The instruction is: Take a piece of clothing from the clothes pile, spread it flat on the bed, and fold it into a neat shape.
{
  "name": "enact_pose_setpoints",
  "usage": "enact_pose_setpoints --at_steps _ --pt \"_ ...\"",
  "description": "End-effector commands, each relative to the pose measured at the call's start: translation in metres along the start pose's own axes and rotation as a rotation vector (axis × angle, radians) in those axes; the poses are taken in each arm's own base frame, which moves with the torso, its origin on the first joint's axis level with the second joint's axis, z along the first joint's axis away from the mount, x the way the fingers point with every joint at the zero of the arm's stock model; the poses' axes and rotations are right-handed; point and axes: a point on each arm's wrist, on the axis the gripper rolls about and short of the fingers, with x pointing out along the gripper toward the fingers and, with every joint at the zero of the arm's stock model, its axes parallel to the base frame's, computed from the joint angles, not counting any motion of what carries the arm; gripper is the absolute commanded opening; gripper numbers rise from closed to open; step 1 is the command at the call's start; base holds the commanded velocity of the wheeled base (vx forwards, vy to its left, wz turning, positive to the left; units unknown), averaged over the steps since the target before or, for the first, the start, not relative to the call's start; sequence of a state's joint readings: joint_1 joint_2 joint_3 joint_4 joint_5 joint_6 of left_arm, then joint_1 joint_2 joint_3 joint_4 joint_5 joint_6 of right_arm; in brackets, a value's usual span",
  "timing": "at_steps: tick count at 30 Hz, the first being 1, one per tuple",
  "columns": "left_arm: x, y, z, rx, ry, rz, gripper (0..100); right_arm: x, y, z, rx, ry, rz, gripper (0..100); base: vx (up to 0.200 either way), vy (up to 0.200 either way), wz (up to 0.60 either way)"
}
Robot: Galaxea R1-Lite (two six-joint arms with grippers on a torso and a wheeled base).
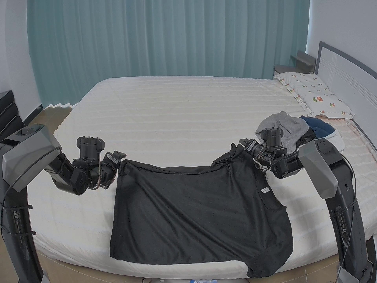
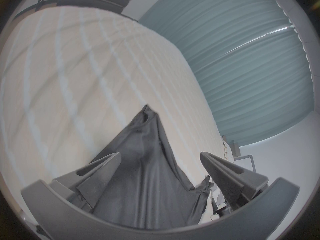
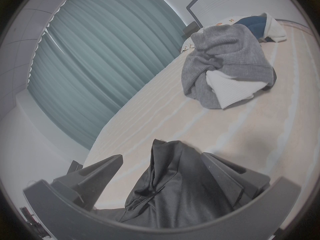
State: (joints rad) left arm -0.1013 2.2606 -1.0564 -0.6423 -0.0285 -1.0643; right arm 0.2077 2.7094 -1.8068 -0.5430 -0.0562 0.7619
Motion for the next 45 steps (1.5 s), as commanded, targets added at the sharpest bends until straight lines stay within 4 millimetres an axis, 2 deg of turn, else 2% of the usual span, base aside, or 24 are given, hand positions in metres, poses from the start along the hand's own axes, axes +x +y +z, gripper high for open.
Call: enact_pose_setpoints --at_steps 1,7,10,13,20,31,32,37,45 --pt "0.033 0.002 0.028 0.064 -0.05 0.013 100 -0.012 0.001 0.009 -0.02 0.008 -0.013 100 0.0 0.0 0.0" --pt "0.076 0.003 0.026 0.069 -0.027 0.052 100 -0.02 -0.001 0.013 -0.056 0.028 -0.009 100 0.0 0.0 0.0" --pt "0.088 0.0 0.029 0.07 -0.039 0.041 100 -0.019 -0.003 0.012 -0.057 0.04 -0.003 100 0.0 0.0 0.0" --pt "0.103 0.005 0.028 0.086 -0.038 0.068 100 -0.014 -0.015 0.008 -0.052 0.049 -0.024 100 0.0 0.0 0.0" --pt "0.112 0.008 0.029 0.094 -0.053 0.075 100 -0.01 -0.027 0.011 -0.034 0.056 -0.016 100 0.0 0.0 0.0" --pt "0.124 0.01 0.026 0.119 -0.045 0.08 100 -0.007 -0.026 0.008 -0.034 0.054 -0.002 100 0.0 0.0 0.0" --pt "0.125 0.01 0.026 0.119 -0.042 0.084 0 -0.005 -0.026 0.007 -0.035 0.051 0.0 100 0.0 0.0 0.0" --pt "0.125 0.008 0.027 0.113 -0.048 0.083 0 0.01 -0.032 -0.002 -0.037 0.043 0.005 100 0.0 0.0 0.0" --pt "0.124 0.006 0.031 0.085 -0.108 0.093 0 0.018 -0.04 -0.013 -0.048 0.057 -0.005 100 0.0 0.0 0.0"
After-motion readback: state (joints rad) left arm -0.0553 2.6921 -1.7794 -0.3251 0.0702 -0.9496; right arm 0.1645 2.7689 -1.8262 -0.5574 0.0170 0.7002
